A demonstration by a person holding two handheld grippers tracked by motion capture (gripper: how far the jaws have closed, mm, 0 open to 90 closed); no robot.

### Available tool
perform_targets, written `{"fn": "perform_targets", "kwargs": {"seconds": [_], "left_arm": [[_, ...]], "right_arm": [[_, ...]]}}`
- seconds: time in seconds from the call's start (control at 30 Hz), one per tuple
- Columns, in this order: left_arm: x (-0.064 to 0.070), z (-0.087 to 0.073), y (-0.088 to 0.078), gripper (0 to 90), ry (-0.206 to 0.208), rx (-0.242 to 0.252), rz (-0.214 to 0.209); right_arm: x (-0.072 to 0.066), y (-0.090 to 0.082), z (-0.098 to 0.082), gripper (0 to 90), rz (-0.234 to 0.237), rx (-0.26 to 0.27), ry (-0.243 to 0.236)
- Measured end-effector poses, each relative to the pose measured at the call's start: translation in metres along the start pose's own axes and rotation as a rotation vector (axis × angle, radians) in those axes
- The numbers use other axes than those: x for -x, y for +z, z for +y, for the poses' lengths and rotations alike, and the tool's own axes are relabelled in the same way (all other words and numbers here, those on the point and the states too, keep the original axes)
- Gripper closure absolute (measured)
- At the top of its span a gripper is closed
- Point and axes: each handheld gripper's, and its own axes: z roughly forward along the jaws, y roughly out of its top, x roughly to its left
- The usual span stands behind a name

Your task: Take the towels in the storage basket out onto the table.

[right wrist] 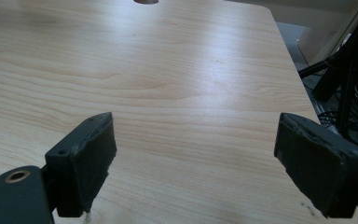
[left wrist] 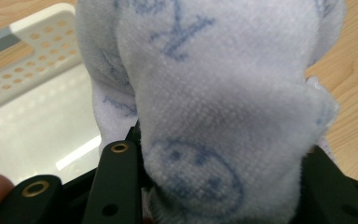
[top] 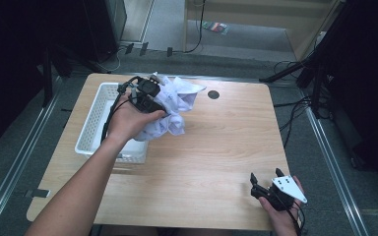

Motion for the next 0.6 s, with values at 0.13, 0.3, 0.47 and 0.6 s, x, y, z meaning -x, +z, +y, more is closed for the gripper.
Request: {"fn": "perform_targets", "kwargs": {"seconds": [0.13, 0.3, 0.47, 0.6], "left_arm": [[0.008, 0.003, 0.004, 56.8, 0.008, -0.001, -0.009], [0.019, 0.008, 0.009, 56.8, 0.021, 0.002, -0.022], [0.029, 0.011, 0.015, 56.5, 0.023, 0.009, -0.042], [0.034, 0.013, 0.021, 56.4, 0.036, -0.001, -0.047]], "right_arm": [[0.000, 0.000, 0.000, 13.0, -0.001, -0.001, 0.000], [0.000, 0.000, 0.000, 13.1, -0.001, -0.001, -0.003], [0.000, 0.000, 0.000, 13.1, 0.001, -0.001, 0.006], [0.000, 0.000, 0.000, 13.1, 0.003, -0.002, 0.003]]}}
